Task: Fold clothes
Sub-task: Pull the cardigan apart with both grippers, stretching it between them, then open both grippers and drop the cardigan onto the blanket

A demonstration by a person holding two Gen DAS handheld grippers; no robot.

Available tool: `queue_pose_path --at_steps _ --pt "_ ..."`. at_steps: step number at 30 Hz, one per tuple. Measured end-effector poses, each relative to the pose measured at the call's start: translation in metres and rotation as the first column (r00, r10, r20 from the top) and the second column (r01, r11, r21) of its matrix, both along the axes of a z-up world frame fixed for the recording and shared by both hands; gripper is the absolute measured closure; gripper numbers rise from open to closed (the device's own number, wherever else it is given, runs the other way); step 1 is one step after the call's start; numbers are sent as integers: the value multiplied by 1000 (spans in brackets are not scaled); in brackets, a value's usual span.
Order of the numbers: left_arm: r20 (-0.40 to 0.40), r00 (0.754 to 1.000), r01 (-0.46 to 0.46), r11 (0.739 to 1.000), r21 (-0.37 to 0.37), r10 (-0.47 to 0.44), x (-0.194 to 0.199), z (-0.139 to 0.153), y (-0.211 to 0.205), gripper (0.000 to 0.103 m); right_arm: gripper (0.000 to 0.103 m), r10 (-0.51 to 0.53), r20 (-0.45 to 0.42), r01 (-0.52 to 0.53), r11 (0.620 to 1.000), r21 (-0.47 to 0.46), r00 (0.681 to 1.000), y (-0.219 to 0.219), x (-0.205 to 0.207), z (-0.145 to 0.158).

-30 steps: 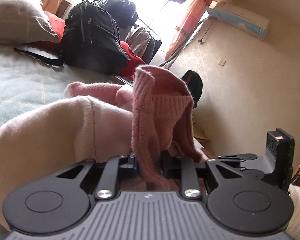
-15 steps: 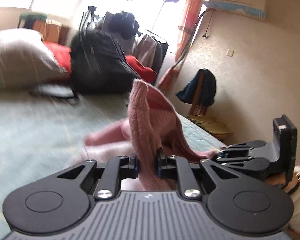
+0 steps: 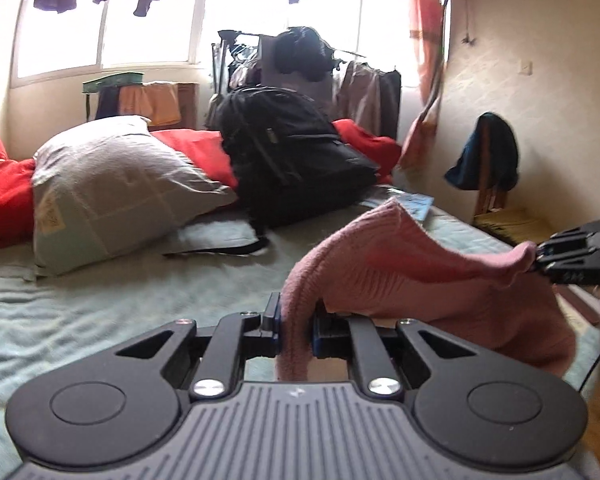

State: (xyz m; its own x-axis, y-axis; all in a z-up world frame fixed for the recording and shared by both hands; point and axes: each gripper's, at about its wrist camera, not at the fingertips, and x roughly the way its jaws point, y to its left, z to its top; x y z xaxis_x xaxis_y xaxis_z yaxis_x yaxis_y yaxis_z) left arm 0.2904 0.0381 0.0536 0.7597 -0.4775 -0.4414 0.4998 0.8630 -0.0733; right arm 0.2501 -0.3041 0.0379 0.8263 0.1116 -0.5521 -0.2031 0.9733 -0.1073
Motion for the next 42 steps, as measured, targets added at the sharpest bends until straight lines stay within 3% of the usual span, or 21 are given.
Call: queue_pose_path --at_steps 10,17,27,29,31,33,35,37,39,42 --pt "-10 998 -66 993 95 67 91 -3 -10 96 92 -27 -33 26 999 -22 999 -4 97 -4" --pt "-32 993 -108 982 152 114 164 -17 -27 96 92 -69 -92 76 994 72 993 -24 181 -19" --pt "-191 971 -102 972 212 143 241 -83 -37 96 92 -99 -253 121 990 74 962 -30 273 -80" --pt "-235 961 -96 972 214 147 248 -97 -38 95 92 -99 -301 128 989 78 949 -31 283 -97" --pt "-249 958 -89 971 223 145 251 -106 -38 87 91 -83 -339 110 992 63 937 -28 288 -113" --pt "-267 953 -84 973 216 141 252 -110 -35 87 88 -70 -335 89 995 43 939 -26 285 -117" --pt "-269 953 -83 973 213 140 250 -108 -33 82 79 -63 -331 90 994 67 941 -28 281 -112" --pt "-254 956 -95 974 205 147 244 -98 -29 80 78 -62 -322 94 992 85 945 -30 276 -101" --pt "-244 959 -101 976 192 147 238 -87 -24 70 73 -62 -310 97 990 98 949 -32 270 -88" --pt "-218 965 -109 977 184 149 222 -68 -21 66 68 -50 -295 86 990 110 954 -30 255 -66"
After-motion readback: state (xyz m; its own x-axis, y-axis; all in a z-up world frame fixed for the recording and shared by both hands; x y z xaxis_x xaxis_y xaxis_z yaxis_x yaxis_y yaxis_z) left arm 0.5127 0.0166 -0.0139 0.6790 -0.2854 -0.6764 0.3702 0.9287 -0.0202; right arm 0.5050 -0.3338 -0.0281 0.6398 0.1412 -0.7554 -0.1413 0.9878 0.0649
